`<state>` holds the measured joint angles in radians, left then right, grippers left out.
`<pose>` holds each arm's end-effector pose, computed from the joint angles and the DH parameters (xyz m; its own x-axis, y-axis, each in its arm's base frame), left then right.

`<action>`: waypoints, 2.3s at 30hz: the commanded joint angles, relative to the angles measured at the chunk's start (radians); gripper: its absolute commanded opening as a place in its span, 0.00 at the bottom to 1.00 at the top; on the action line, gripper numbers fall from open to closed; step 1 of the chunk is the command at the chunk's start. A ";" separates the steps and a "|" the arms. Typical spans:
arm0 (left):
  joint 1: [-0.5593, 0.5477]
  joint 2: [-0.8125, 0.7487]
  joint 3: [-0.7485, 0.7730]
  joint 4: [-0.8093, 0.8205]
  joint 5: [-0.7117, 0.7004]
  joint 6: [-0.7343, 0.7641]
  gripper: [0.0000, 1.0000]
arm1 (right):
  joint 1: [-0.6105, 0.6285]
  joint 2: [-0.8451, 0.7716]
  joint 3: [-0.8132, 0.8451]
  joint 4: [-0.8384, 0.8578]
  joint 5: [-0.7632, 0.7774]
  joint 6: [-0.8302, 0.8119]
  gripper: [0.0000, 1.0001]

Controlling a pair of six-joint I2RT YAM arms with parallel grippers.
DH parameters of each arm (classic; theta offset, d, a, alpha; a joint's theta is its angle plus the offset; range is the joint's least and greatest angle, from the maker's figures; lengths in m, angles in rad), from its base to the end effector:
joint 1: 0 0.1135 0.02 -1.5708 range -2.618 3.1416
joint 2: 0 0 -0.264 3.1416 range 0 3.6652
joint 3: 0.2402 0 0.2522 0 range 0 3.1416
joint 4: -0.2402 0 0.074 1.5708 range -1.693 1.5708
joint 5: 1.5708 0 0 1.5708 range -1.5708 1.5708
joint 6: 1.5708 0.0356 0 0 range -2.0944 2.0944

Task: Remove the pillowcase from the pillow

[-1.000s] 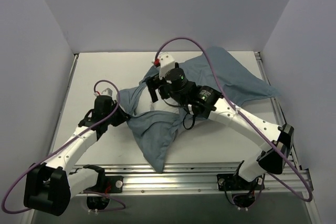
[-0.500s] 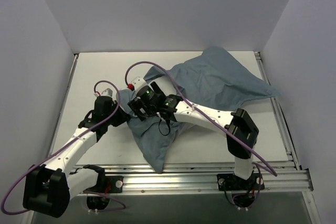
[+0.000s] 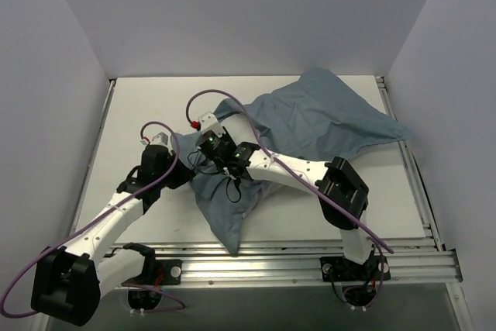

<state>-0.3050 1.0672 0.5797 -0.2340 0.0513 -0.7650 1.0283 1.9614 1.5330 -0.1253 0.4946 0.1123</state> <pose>0.2087 -0.0676 0.2106 -0.6876 -0.5086 -0.5182 -0.1935 0.8162 -0.5444 0.2509 0.3834 0.2550 -0.3309 -0.3578 -0.8732 -0.5115 0.8456 -0.1527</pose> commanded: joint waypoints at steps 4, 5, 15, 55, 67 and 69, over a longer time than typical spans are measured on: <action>-0.013 -0.105 -0.061 -0.074 -0.066 -0.025 0.02 | -0.149 -0.041 0.026 -0.172 0.133 0.134 0.00; -0.013 -0.118 -0.069 -0.083 -0.071 -0.036 0.02 | -0.166 -0.058 0.021 -0.169 0.124 0.139 0.00; -0.023 -0.202 -0.161 -0.157 -0.064 -0.085 0.02 | -0.393 -0.335 -0.092 -0.059 -0.138 0.222 0.00; -0.115 0.264 0.350 -0.059 -0.221 0.216 0.21 | -0.205 -0.535 -0.293 0.043 -0.426 0.087 0.00; 0.015 0.257 0.207 0.064 -0.141 0.046 0.09 | -0.267 -0.808 -0.367 0.061 -0.596 0.095 0.00; 0.007 0.286 0.177 0.148 -0.053 0.017 0.09 | -0.269 -0.820 -0.375 0.114 -0.614 0.112 0.00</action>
<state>-0.3153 1.3090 0.7929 -0.1928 -0.0341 -0.7055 0.7742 1.2106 1.1519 -0.1291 -0.0715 0.2039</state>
